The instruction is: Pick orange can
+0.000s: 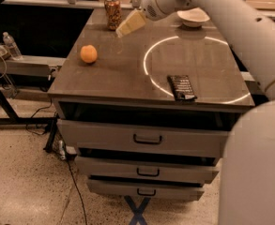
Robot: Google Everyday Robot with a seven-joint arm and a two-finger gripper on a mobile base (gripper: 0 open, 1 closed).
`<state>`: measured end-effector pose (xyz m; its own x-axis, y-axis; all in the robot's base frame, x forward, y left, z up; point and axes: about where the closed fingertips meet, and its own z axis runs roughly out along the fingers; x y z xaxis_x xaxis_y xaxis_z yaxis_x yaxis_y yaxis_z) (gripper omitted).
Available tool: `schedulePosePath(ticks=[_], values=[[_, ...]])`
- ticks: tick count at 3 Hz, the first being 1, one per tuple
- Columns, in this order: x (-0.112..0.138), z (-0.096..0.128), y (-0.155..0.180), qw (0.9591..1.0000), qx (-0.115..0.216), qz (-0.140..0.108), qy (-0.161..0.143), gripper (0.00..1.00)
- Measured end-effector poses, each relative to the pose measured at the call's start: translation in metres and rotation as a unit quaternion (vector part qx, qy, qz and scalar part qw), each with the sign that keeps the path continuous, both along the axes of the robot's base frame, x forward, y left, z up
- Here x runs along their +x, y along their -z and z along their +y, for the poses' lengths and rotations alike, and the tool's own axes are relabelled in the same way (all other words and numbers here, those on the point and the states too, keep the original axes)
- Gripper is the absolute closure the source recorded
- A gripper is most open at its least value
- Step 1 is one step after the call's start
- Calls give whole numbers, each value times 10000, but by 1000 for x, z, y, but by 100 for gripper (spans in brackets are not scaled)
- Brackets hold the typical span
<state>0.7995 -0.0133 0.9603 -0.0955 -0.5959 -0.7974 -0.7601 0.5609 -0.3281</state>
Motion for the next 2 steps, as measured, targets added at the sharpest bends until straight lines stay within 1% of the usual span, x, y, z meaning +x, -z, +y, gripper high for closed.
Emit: schedulePosePath(ticks=[1, 2], values=[[65, 19, 7, 9971, 547, -241, 470, 0], [74, 31, 25, 9971, 526, -189, 515, 0]])
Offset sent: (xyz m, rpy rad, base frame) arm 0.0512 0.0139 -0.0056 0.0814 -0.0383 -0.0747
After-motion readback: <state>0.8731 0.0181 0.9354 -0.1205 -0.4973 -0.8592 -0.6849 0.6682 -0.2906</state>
